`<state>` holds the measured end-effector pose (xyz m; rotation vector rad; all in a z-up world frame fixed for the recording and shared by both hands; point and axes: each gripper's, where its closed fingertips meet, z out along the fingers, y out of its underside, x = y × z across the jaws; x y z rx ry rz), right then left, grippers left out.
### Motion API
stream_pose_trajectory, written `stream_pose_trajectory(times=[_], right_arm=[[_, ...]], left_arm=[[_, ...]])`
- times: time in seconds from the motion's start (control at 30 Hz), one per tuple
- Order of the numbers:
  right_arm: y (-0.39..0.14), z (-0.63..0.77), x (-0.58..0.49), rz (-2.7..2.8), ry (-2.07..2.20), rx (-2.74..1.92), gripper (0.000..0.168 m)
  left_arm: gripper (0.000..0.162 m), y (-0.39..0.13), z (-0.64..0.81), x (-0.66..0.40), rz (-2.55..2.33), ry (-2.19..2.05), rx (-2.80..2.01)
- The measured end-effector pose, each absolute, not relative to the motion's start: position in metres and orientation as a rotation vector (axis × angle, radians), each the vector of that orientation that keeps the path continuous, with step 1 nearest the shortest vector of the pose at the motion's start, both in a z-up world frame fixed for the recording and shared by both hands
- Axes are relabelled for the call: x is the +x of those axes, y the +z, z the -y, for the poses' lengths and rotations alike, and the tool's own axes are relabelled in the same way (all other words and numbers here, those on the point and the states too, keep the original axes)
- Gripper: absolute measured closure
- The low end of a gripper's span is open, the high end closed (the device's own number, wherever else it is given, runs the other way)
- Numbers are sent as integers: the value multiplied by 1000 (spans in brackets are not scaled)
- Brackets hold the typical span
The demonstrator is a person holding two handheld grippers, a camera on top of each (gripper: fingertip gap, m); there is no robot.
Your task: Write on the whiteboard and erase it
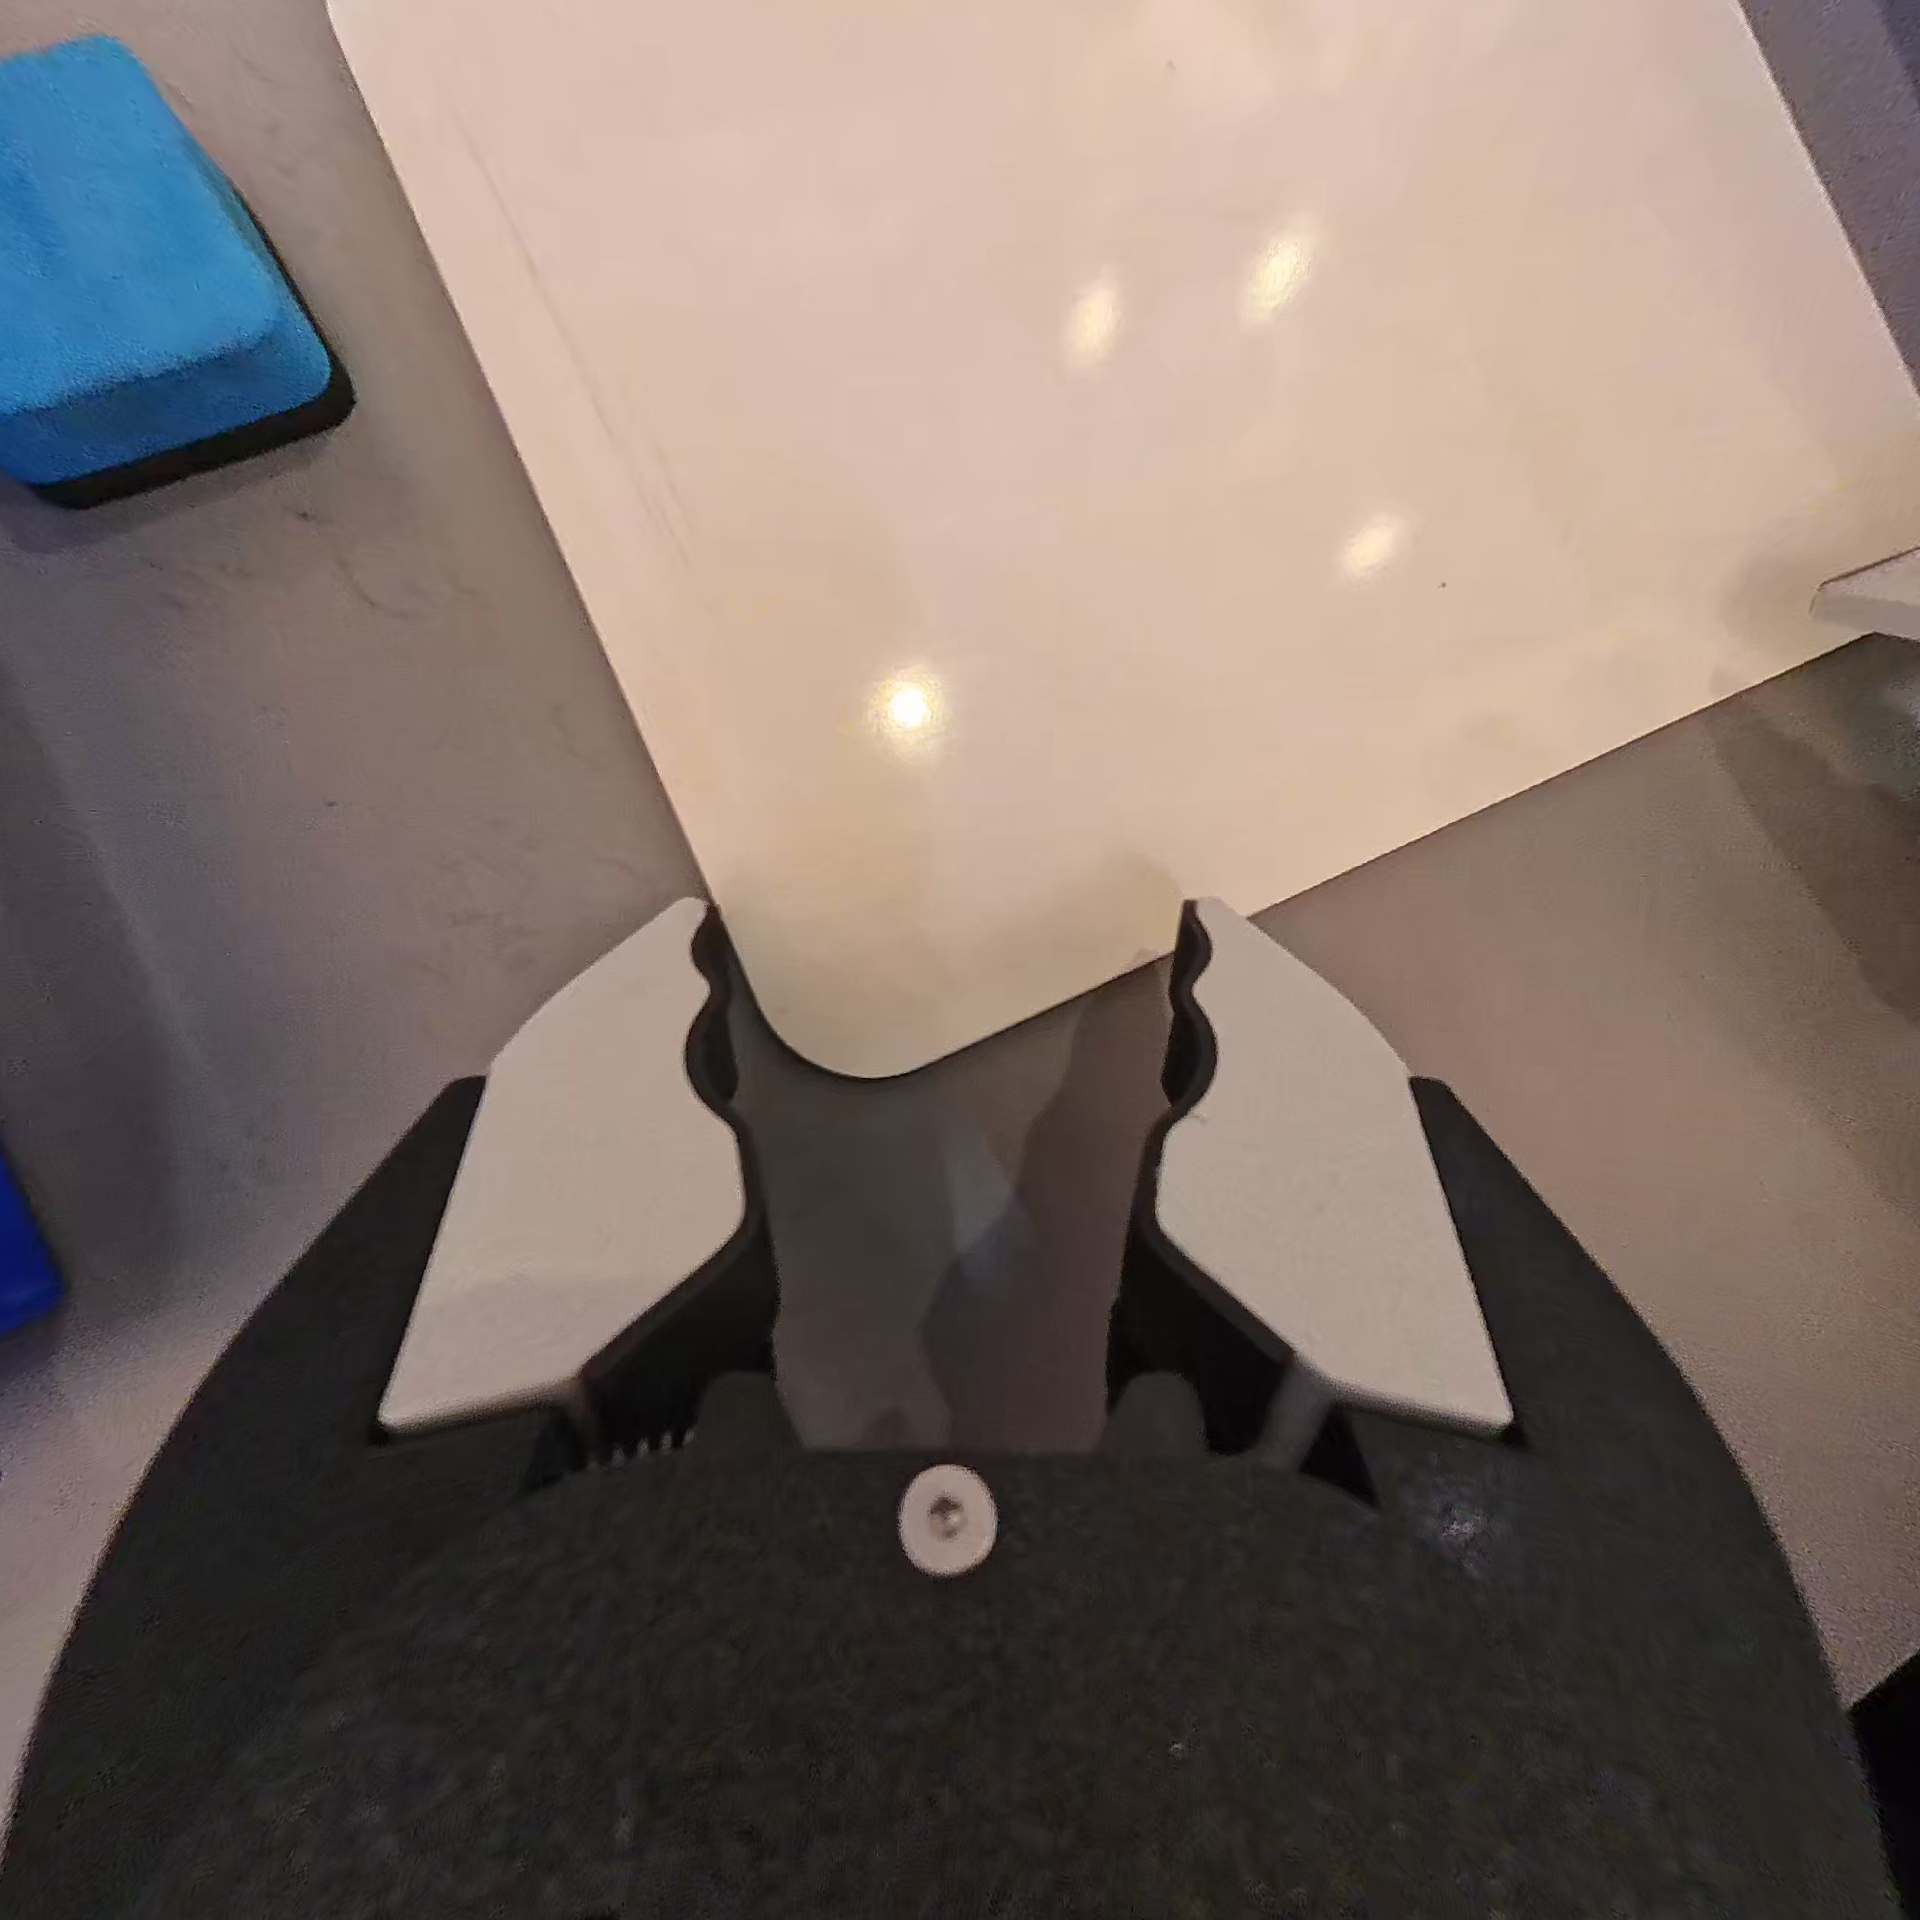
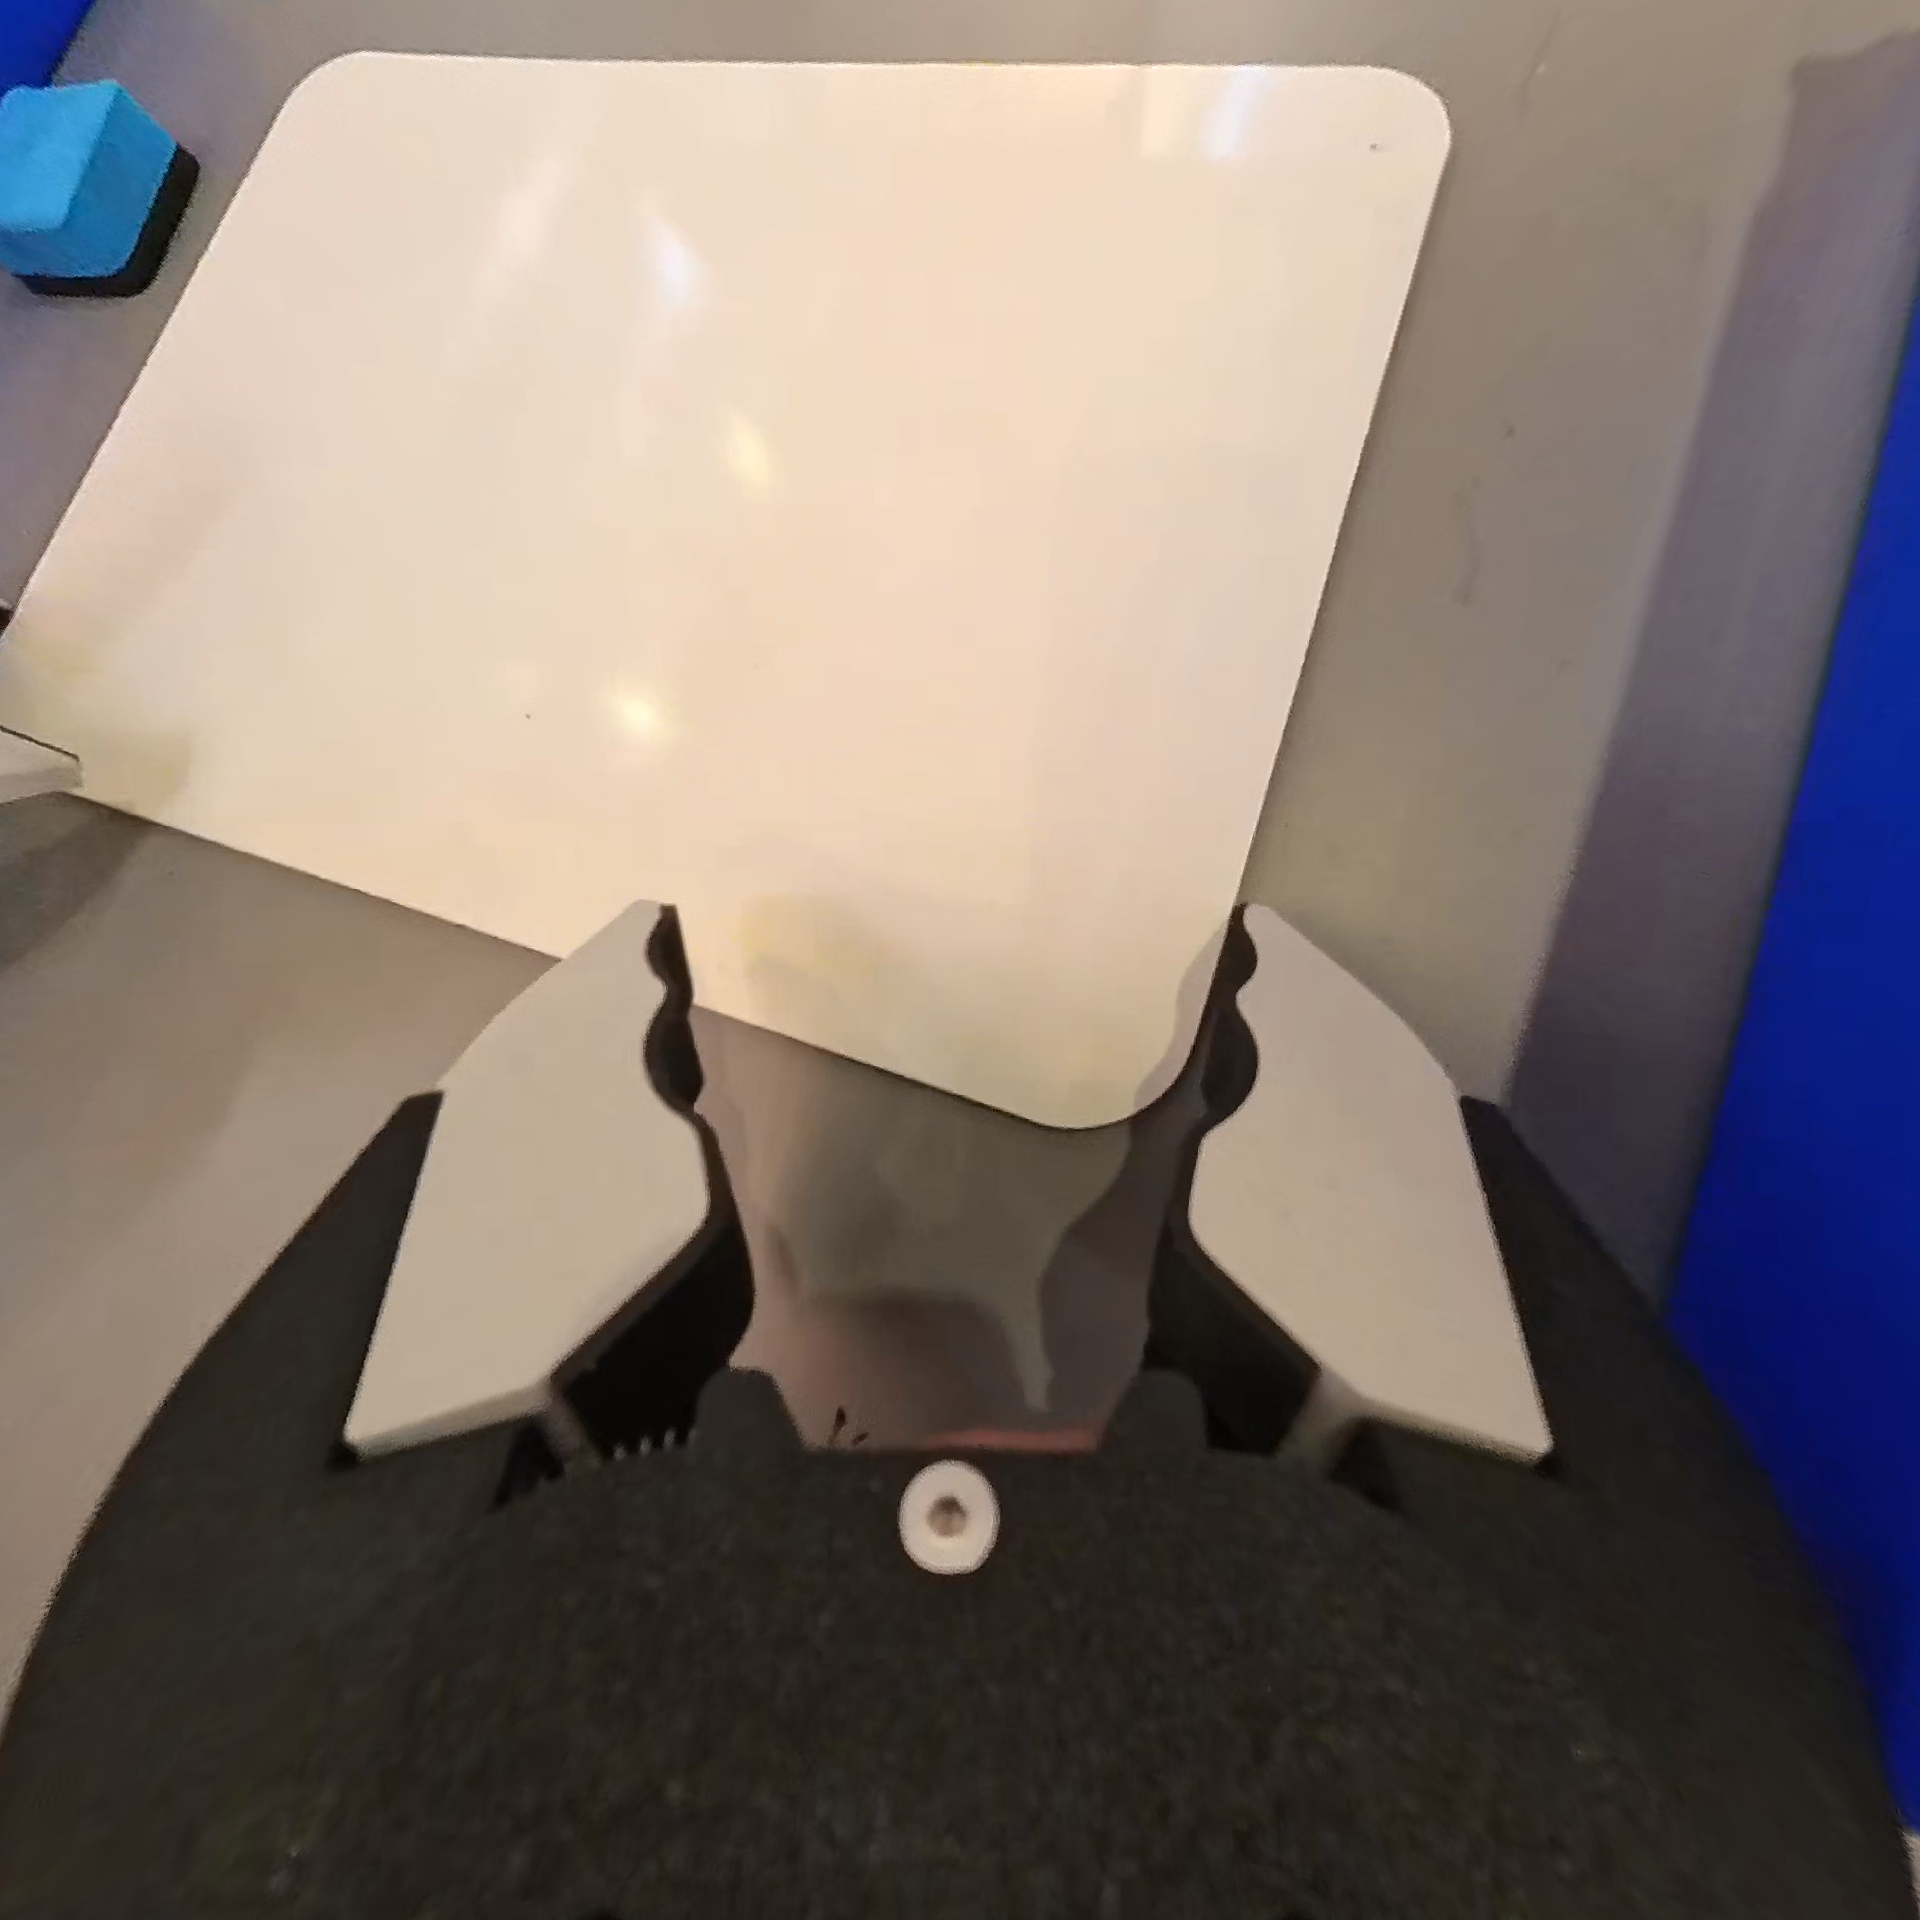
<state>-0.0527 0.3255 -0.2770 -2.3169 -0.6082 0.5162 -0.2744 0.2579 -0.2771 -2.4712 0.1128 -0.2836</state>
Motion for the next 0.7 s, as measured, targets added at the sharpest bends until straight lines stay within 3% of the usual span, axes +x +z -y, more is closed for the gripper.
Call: stream_pose_trajectory(times=[0.17, 0.4, 0.7], right_arm=[[-241, -307, -59, 735, 525, -2116, 91], [-192, -245, -40, 807, 532, -1650, 95], [-205, -233, -12, 826, 422, -1676, 91]], left_arm=[[91, -250, -242, -276, -115, -291, -2374], [100, -239, -181, -286, -34, -256, -2171], [104, -241, -160, -290, -35, -219, -2141]])
